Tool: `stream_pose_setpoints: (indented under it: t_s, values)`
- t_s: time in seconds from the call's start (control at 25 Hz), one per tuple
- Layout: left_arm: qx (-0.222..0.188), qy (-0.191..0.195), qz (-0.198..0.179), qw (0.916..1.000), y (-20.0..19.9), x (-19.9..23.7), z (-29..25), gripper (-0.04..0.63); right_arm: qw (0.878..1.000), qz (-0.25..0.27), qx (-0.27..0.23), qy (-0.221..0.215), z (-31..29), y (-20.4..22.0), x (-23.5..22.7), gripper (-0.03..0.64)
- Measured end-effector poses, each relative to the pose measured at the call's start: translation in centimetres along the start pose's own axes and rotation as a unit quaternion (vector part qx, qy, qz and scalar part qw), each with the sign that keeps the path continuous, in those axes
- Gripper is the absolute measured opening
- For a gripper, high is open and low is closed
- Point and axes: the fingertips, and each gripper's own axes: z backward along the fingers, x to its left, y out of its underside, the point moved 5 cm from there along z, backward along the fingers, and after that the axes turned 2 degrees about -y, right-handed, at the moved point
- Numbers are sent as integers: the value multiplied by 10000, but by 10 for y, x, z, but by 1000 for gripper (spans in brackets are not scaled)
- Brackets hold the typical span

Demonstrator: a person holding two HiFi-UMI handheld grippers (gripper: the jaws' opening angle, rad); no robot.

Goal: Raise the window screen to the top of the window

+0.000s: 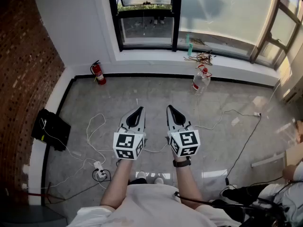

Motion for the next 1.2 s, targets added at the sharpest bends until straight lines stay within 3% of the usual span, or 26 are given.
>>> stream_pose_setpoints:
  t_s: [0.2, 0.48, 0.8, 1.12, 1.2]
  values:
    - [146, -145, 184, 9996, 13, -1, -19, 0, 9999, 61, 13, 100, -1, 6, -22, 2]
    - [317, 89, 261, 9991, 37, 16, -63, 0, 9994, -139, 149, 291, -42, 27, -38, 2]
    - [340, 54, 479, 9983, 38, 102, -137, 0, 9995, 45, 324, 35, -160, 23, -37, 2]
    - [-124, -201, 312, 9992, 20, 207, -188, 0, 9987, 312, 194, -364, -285, 8, -9, 2]
    - [-206, -262, 299, 9990, 20, 226, -196, 0, 9991, 314, 175, -218, -304, 8, -6, 2]
